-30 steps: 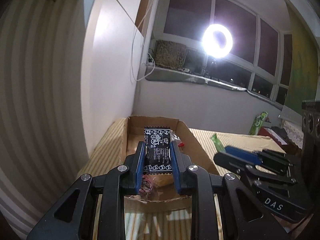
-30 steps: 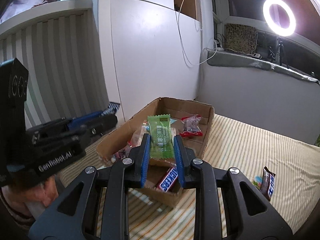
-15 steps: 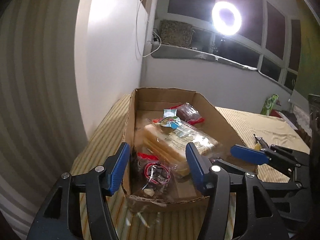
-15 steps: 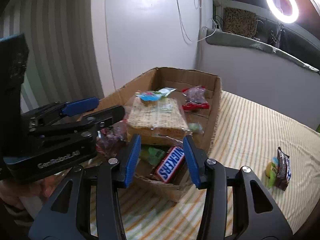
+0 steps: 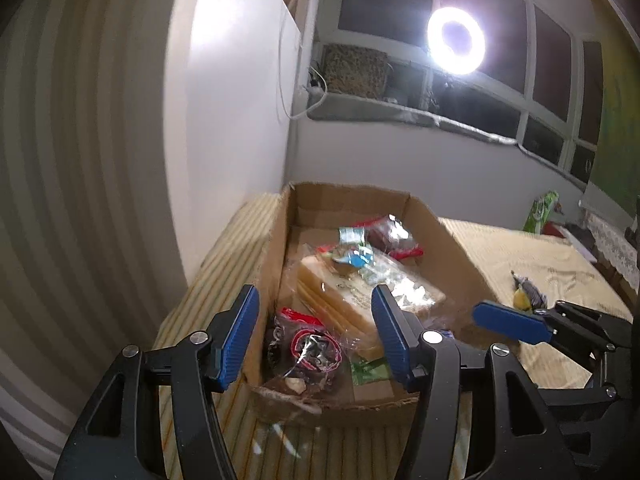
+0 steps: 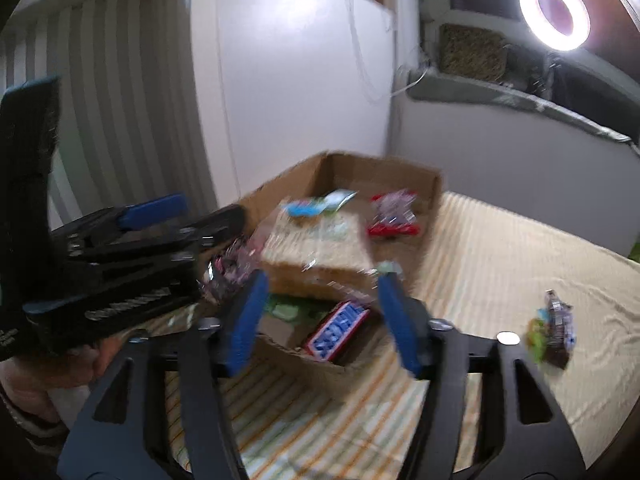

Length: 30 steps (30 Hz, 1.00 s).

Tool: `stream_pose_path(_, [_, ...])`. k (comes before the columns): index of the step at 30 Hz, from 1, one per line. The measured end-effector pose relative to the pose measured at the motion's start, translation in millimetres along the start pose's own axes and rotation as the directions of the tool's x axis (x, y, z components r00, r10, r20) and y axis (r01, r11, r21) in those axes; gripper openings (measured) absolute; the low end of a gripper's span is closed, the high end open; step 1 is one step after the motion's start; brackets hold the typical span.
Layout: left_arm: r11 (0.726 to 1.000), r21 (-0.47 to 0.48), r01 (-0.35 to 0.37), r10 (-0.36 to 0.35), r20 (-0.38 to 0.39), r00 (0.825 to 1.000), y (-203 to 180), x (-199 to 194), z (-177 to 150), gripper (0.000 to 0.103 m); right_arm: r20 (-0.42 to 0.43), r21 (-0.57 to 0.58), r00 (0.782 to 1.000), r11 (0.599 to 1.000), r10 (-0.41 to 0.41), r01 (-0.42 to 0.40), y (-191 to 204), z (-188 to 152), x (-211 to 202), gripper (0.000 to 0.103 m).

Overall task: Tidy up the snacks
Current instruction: 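Open both tools to drop the candies into the box, then move both tools back to the Snickers and green candy on the bed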

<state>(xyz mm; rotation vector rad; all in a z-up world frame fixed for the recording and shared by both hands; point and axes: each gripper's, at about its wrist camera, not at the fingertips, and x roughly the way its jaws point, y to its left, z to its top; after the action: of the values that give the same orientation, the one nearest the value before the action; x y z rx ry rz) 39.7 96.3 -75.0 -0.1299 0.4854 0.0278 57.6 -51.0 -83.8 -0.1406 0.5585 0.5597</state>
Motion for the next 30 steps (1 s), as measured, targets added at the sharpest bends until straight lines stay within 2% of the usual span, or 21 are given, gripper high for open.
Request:
stream_pose_path(1, [1.000, -0.004, -0.016, 0.016, 0.027, 1.000, -0.4, -8.2, 2.3, 0.075, 0.021, 0.000, 1.000, 1.000, -0.017, 0.017, -2.1, 0.9, -6.6, 0.072])
stream_pose_path(3, [1.000, -0.005, -0.020, 0.021, 0.066, 0.998, -2.2, -19.7, 6.8, 0.078, 0.053, -0.005, 0.997, 0.999, -0.048, 0.048, -5.0, 1.9, -17.8, 0.073])
stream_pose_path(7, [0.999, 0.028, -0.029, 0.026, 0.095, 0.995, -15.0, -33.4, 15.5, 0.079, 0.113, 0.015, 0.988, 0.994, -0.105, 0.104, -17.5, -1.8, -43.9, 0.103])
stream_pose_path(11, [0.998, 0.063, -0.014, 0.007, 0.096, 0.995, -41.1, -36.7, 17.8, 0.080, 0.120, 0.049, 0.975, 0.982, -0.186, 0.181, -43.1, -15.1, -69.9, 0.103])
stream_pose_path(14, [0.992, 0.123, 0.017, -0.028, 0.083, 0.996, -79.2, -33.5, 14.9, 0.080, 0.100, 0.094, 0.959, 0.962, -0.267, 0.258, -74.8, -32.2, -89.2, 0.103])
stream_pose_path(16, [0.986, 0.159, 0.052, -0.064, 0.072, 0.995, -106.7, -30.5, 10.9, 0.080, 0.072, 0.143, 0.942, 0.939, -0.326, 0.314, -101.0, -49.1, -106.5, 0.103])
stream_pose_path(19, [0.972, 0.207, 0.113, -0.125, 0.048, 0.991, -144.8, -26.5, 2.8, 0.080, 0.003, 0.200, 0.904, 0.886, -0.427, 0.418, -136.4, -72.8, -128.0, 0.103])
stream_pose_path(21, [0.955, 0.255, 0.153, -0.165, 0.028, 0.986, -173.8, -24.2, -5.6, 0.080, -0.025, 0.248, 0.884, 0.853, -0.467, 0.458, -154.9, -87.4, -144.4, 0.103])
stream_pose_path(25, [0.926, 0.312, 0.211, -0.218, -0.012, 0.976, -205.9, -22.0, -20.0, 0.080, -0.037, 0.302, 0.873, 0.828, -0.486, 0.473, -168.4, -97.9, -162.9, 0.103])
stream_pose_path(30, [0.923, 0.316, 0.218, -0.219, -0.033, 0.975, -211.9, -20.7, -25.7, 0.080, -0.022, 0.302, 0.877, 0.833, -0.479, 0.463, -165.9, -93.3, -165.3, 0.103])
